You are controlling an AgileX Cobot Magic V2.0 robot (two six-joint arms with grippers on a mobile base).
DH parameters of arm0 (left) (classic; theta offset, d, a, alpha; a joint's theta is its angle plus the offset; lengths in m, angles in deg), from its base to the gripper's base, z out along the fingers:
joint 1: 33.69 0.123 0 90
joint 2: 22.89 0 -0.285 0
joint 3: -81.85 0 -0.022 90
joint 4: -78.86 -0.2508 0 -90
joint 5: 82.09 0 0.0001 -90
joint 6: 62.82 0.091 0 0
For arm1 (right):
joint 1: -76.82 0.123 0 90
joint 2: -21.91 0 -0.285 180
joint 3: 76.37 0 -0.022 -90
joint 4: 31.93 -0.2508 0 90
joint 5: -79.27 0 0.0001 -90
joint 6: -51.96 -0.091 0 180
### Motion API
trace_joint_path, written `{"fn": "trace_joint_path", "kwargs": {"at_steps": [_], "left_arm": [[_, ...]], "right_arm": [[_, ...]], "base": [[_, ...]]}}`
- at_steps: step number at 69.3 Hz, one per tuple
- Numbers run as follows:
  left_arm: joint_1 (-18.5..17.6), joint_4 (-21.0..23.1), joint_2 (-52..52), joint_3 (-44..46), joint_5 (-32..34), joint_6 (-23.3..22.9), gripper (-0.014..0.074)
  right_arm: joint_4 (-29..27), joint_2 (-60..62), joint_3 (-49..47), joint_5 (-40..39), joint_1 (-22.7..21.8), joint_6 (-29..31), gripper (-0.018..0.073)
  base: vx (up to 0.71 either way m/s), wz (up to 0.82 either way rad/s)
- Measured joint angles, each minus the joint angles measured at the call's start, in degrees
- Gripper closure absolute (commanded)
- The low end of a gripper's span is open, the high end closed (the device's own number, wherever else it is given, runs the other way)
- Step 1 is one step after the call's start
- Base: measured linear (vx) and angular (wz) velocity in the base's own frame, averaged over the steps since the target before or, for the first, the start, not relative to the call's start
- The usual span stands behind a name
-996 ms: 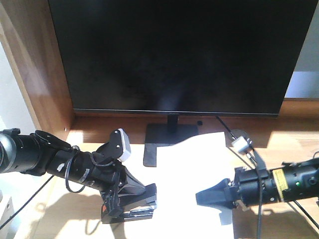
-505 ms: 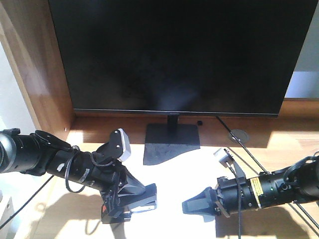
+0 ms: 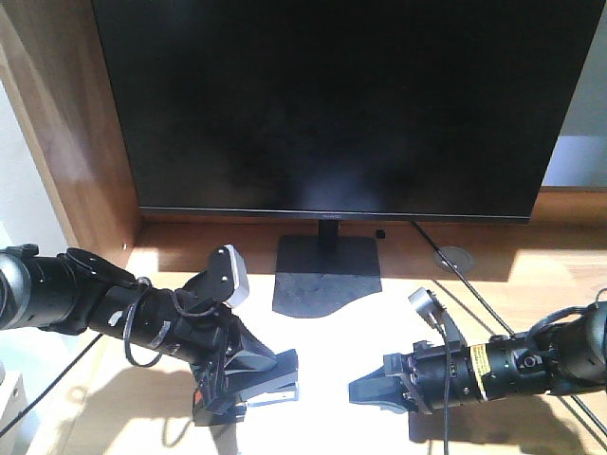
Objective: Grab stapler and paper to desk for stapling
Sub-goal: 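Lay the paper flat beside the stapler and release it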
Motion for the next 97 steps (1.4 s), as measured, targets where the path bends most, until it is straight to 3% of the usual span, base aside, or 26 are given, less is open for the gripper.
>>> {"fn": "trace_joint_path", "kwargs": {"at_steps": [62, 70, 97], "left_arm": [[0.0, 0.81, 0.0, 0.0, 0.0, 0.0, 0.0603], [0.0, 3.15, 0.0, 0.0, 0.0, 1.15, 0.0603], [0.0, 3.55, -0.63, 0.0, 0.06, 4.09, 0.0603]], "right_arm": [[-0.31, 0.0, 0.0, -0.22, 0.0, -0.22, 0.0561], [-0.32, 0.0, 0.0, -0.22, 0.0, -0.22, 0.0561], [-0.32, 0.0, 0.0, -0.22, 0.0, -0.22, 0.0561]], "base": [[0.0, 0.0], [0.0, 0.0], [0.0, 0.0]]}}
